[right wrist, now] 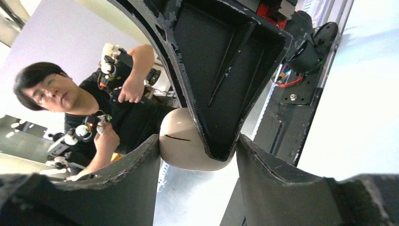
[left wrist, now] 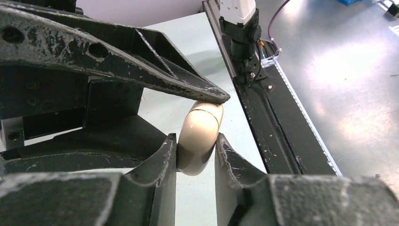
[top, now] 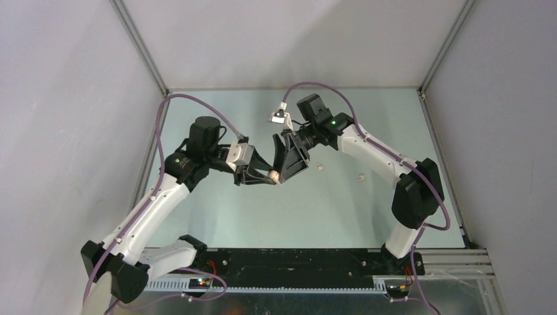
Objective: Insert the wireless bluetooth earbuds into the charging case
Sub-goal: Pick up the charging case at the center of the board.
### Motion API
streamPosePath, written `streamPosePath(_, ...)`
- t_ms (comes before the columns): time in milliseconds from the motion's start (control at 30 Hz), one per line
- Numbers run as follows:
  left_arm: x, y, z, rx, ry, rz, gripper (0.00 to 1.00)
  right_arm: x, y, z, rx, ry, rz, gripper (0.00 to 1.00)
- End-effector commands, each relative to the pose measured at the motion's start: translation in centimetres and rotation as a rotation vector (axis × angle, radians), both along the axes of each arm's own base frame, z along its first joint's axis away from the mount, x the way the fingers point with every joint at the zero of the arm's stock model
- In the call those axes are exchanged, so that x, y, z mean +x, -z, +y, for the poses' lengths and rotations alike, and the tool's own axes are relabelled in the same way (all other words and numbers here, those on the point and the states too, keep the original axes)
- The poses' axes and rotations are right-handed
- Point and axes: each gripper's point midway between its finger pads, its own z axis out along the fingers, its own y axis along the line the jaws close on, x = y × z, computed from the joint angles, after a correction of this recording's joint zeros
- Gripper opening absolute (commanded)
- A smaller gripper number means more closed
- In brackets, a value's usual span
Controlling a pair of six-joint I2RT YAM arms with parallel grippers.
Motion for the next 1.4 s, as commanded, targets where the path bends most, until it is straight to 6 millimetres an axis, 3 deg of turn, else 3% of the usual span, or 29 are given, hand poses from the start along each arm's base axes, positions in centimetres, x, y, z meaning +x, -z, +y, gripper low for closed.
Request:
streamPosePath(0,-2.0,0.1,-0.3,-0.008,0.084,0.072,0.17,-0.5,-1.8,-1.0,0.098,-0.100,0.040,0.52)
streamPosePath(200,-2.2,0.1,-0.3,-0.012,0.095,0.095,0.00,0.6,-1.9,-1.4,0.092,-0.072,0.044,0.59)
streamPosePath(400,-2.0,0.1,-0.5,-0.016,0.086,0.127,0.00,2.5,-1.9,-2.1,0.077,-0.012,0.040,0.72)
streamPosePath(533,-1.4,0.8,-0.7,-0.008,0.046,0.150,0.00,5.5,-0.9,-2.9,0.016,0.163,-0.029,0.88)
streamPosePath(633,-0.4,1.1,-0.9,-0.005,-0.008,0.145,0.00,8.3,-0.4,-4.3,-0.022,0.307,-0.156,0.90)
streamPosePath(733,0.9,1.3,-1.1,0.003,-0.089,0.162,0.00,9.7,1.5,-6.1,-0.182,0.414,-0.345,0.90)
streamPosePath(767,1.7,1.6,-1.1,0.009,-0.133,0.154,0.00,9.4,1.4,-6.6,-0.208,0.429,-0.387,0.90)
streamPosePath(800,2.1,1.7,-1.1,0.013,-0.158,0.155,0.00,10.0,2.5,-7.3,-0.272,0.462,-0.454,0.90)
streamPosePath(833,3.1,2.0,-1.1,0.022,-0.214,0.146,0.00,9.7,1.8,-7.5,-0.268,0.484,-0.528,0.89)
streamPosePath(867,3.6,2.3,-1.0,0.028,-0.240,0.143,0.00,9.8,3.2,-7.9,-0.333,0.508,-0.582,0.89)
streamPosePath(900,4.5,2.6,-0.9,0.039,-0.293,0.130,0.00,9.7,2.0,-8.0,-0.307,0.544,-0.676,0.89)
streamPosePath(933,4.9,3.1,-0.8,0.049,-0.315,0.131,0.00,10.1,3.5,-8.6,-0.372,0.577,-0.730,0.88)
streamPosePath(967,5.5,3.4,-0.7,0.058,-0.346,0.115,0.00,10.0,2.4,-8.5,-0.369,0.624,-0.855,0.88)
streamPosePath(1000,5.8,4.0,-0.6,0.070,-0.359,0.116,0.00,8.8,3.5,-7.6,-0.373,0.592,-0.902,0.87)
streamPosePath(1033,6.3,4.4,-0.6,0.081,-0.387,0.102,0.00,9.3,2.2,-7.8,-0.355,0.657,-1.005,0.87)
streamPosePath(1067,6.6,4.8,-0.5,0.090,-0.402,0.098,0.00,7.8,2.5,-7.3,-0.331,0.636,-1.045,0.87)
streamPosePath(1100,7.1,5.1,-0.4,0.100,-0.428,0.086,0.00,8.1,1.9,-6.8,-0.303,0.667,-1.088,0.87)
streamPosePath(1200,7.6,5.8,-0.2,0.115,-0.458,0.075,0.00,6.3,1.4,-5.6,-0.223,0.653,-1.094,0.84)
streamPosePath(1367,7.2,6.2,-0.2,0.120,-0.443,0.055,0.00,6.3,1.9,-3.7,-0.182,0.640,-1.078,0.77)
